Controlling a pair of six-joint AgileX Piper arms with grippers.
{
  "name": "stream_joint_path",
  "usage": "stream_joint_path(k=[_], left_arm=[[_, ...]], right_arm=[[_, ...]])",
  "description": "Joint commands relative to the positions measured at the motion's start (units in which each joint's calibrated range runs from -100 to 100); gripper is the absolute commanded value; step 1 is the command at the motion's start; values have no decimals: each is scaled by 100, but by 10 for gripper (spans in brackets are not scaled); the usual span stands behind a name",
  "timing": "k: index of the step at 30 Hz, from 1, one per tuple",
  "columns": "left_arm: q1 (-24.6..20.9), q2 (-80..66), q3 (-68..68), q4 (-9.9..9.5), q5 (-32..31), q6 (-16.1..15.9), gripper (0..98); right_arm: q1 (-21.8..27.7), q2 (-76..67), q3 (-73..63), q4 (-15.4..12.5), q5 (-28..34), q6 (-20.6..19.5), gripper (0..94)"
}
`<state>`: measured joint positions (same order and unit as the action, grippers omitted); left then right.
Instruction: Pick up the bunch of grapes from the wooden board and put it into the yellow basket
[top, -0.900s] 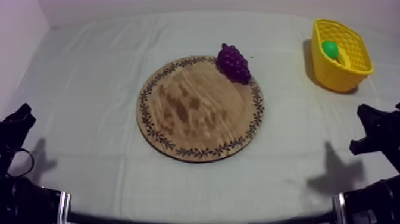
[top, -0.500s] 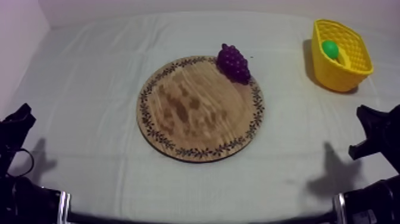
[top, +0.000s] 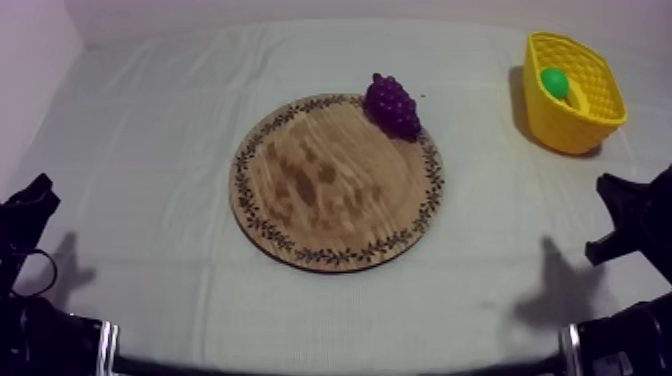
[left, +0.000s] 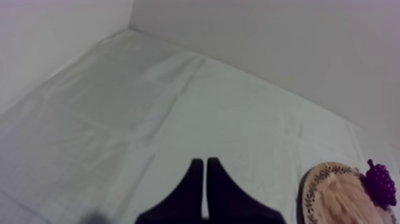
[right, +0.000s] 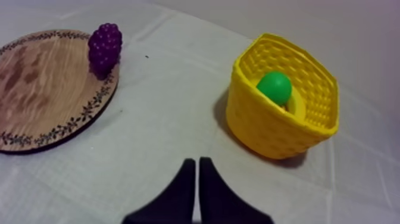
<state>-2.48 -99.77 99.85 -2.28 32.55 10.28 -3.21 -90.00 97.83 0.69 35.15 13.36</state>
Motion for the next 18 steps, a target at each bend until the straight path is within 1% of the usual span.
stream_joint_path(k=[1,9,13,18], left_arm=[[-1,3,4,1,3,0,0],[-1,3,4,1,3,0,0],[-1,3,4,1,3,0,0],[-1,3,4,1,3,0,0]], right_arm=[[12,366,-311,-4,39,-49,2],[-22,1937,-2081,-116,284,-290,2],[-105,2983,-3307,-185,635,-421,2],[-342,4250,-4793,-143,1112,-599,2]])
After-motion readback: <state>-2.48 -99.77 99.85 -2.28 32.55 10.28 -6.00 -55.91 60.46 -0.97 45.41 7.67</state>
